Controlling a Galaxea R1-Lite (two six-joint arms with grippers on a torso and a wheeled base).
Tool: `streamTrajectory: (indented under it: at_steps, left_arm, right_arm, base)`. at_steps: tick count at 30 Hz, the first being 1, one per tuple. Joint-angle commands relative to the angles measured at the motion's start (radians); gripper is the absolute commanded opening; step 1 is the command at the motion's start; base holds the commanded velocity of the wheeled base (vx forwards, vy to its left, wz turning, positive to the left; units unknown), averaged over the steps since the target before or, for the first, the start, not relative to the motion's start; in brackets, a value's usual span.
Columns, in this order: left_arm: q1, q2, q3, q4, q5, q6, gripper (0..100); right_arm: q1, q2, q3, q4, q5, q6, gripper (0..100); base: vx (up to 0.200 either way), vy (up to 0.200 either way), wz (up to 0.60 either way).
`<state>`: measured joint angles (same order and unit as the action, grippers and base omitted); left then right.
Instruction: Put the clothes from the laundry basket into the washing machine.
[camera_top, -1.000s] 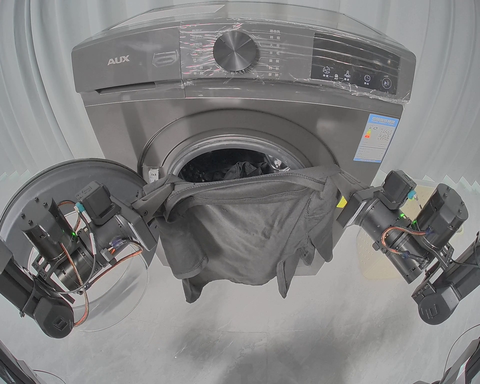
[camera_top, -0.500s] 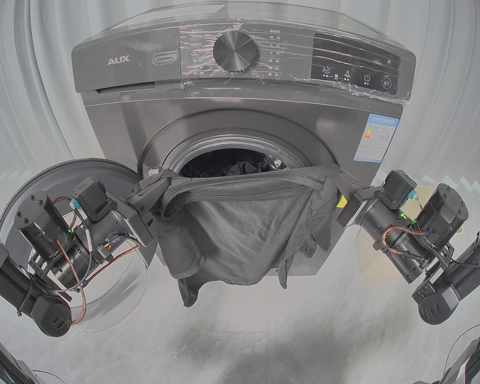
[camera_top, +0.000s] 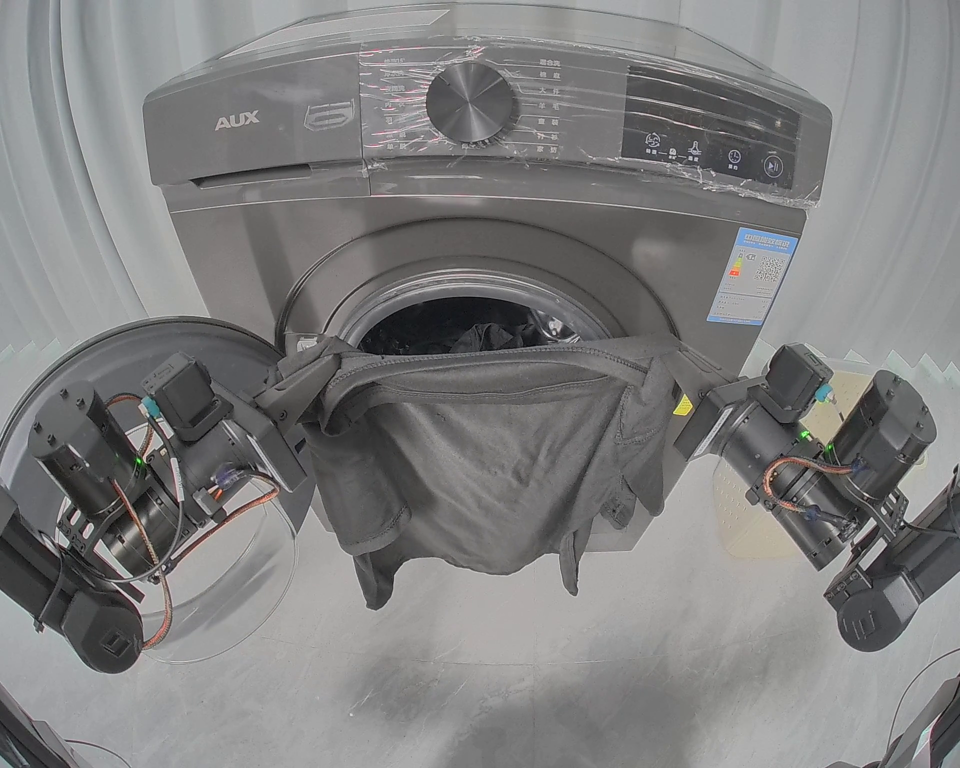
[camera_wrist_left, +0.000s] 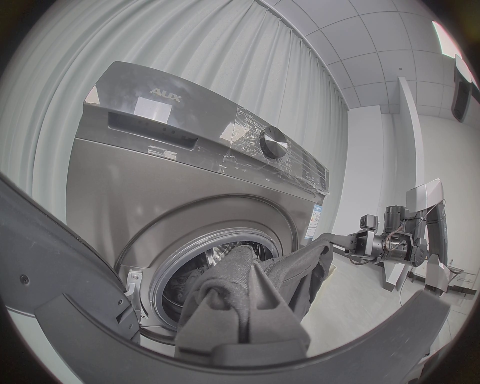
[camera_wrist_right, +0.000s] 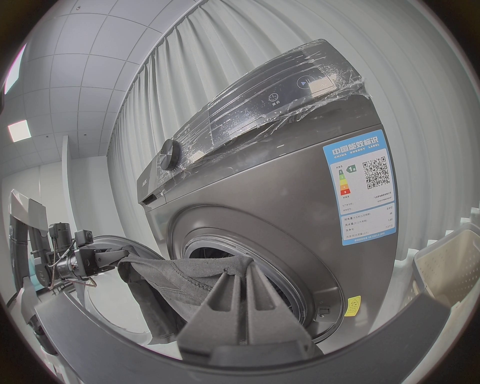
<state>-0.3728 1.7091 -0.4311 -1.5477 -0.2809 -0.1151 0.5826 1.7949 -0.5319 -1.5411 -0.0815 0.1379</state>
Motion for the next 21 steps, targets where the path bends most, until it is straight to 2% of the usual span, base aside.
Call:
streamTrajectory:
  at_steps: [1, 3, 4, 9, 10, 14, 18, 21]
  left_arm:
    - [0.000, 0.000, 0.000, 0.000, 0.000, -0.001, 0]
    - [-0.002, 0.004, -0.014, 0.000, 0.003, -0.001, 0]
    - [-0.002, 0.007, -0.020, 0.000, 0.005, -0.003, 0]
    - [-0.015, 0.014, -0.032, 0.001, 0.008, -0.001, 0]
    - [-0.026, 0.017, -0.037, 0.001, 0.020, 0.000, 0]
    - [-0.046, 0.043, -0.051, 0.001, 0.032, -0.001, 0]
    - [-0.058, 0.060, -0.061, 0.001, 0.032, -0.003, 0]
    - [-0.075, 0.073, -0.080, 0.001, 0.048, -0.001, 0]
  right_arm:
    - [0.000, 0.004, 0.003, -0.001, 0.000, 0.000, 0]
    - [0.002, 0.006, 0.006, -0.001, 0.000, 0.000, 0]
    - [0.003, 0.008, 0.007, -0.001, 0.000, 0.000, 100]
    - [0.014, 0.004, 0.043, 0.001, 0.000, 0.000, 100]
    - [0.017, 0.004, 0.122, 0.001, 0.009, -0.006, 100]
    - [0.034, 0.029, 0.231, -0.001, 0.042, -0.009, 100]
    - [0.034, 0.090, 0.227, -0.002, 0.063, -0.004, 100]
    - [0.036, 0.156, 0.170, -0.002, 0.062, -0.009, 100]
  base:
    - [0.000, 0.000, 0.00]
    - [0.000, 0.000, 0.00]
    - [0.000, 0.000, 0.00]
    - [0.000, 0.000, 0.00]
    - [0.000, 0.000, 0.00]
    - [0.000, 0.000, 0.00]
    - [0.000, 0.000, 0.00]
    - [0.000, 0.000, 0.00]
